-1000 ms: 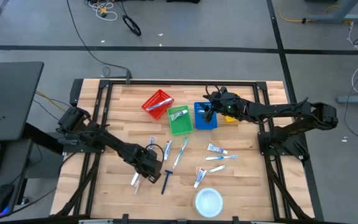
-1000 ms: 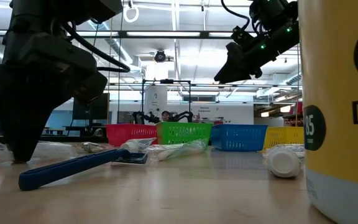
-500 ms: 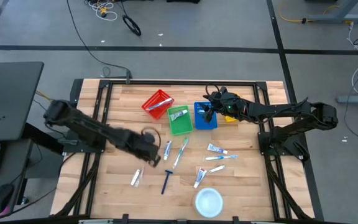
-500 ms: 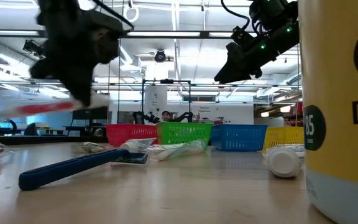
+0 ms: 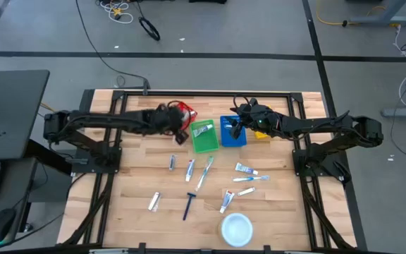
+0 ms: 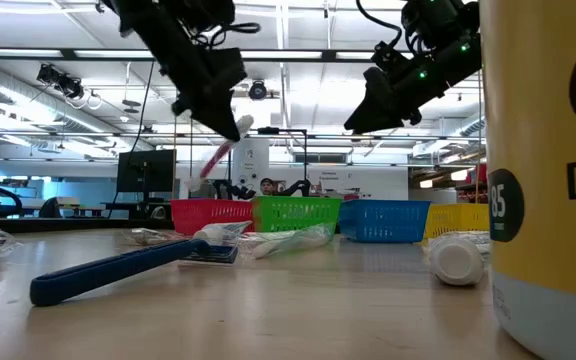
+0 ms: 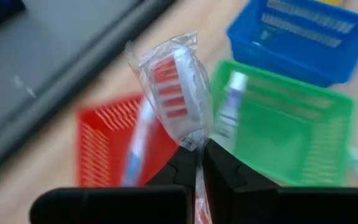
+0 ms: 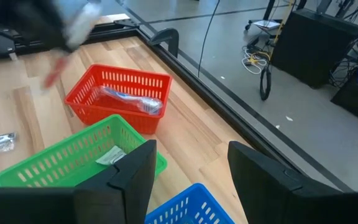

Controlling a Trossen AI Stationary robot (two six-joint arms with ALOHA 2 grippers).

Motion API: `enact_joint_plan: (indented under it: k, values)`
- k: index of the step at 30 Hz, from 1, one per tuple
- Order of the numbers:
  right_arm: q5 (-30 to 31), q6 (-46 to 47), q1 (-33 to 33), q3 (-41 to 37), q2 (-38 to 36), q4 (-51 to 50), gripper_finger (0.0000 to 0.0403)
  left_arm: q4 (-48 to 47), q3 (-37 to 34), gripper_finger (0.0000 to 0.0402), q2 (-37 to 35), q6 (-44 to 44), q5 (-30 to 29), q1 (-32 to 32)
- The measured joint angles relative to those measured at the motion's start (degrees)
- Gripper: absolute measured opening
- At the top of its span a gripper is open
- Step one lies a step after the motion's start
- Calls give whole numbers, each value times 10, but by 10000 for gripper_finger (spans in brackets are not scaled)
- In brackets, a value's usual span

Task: Pick & Place Travel size toiletries
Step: Put the orange toothbrush into the red bin

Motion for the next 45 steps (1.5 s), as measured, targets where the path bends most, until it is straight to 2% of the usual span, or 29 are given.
enact_joint_plan:
  k: [3, 6, 9, 12, 14, 20, 27, 39, 45]
  values:
    - [0, 0, -1, 0, 0, 1, 211, 77, 2, 15, 3, 125, 22, 51]
    - [0, 0, -5, 0, 0, 1, 211, 91, 0, 17, 12, 240, 55, 92]
    - [0, 0, -9, 0, 0, 1, 211, 106, 1, 18, 32, 293, 76, 117]
    - [0, 0, -11, 0, 0, -4, 211, 106, 1, 18, 60, 308, 118, 136]
    - [0, 0, -11, 0, 0, -6, 211, 100, 1, 18, 85, 312, 126, 142]
    - [-1, 0, -11, 0, 0, -8, 211, 96, 1, 19, 147, 366, 69, 143]
    - [-1, 0, -11, 0, 0, -18, 211, 83, 1, 28, 198, 368, 68, 144]
    - [-1, 5, -11, 0, 0, -18, 211, 82, 4, 102, 210, 367, 25, 142]
    - [-1, 6, -11, 0, 0, -20, 211, 13, 44, 127, 201, 365, 52, 142]
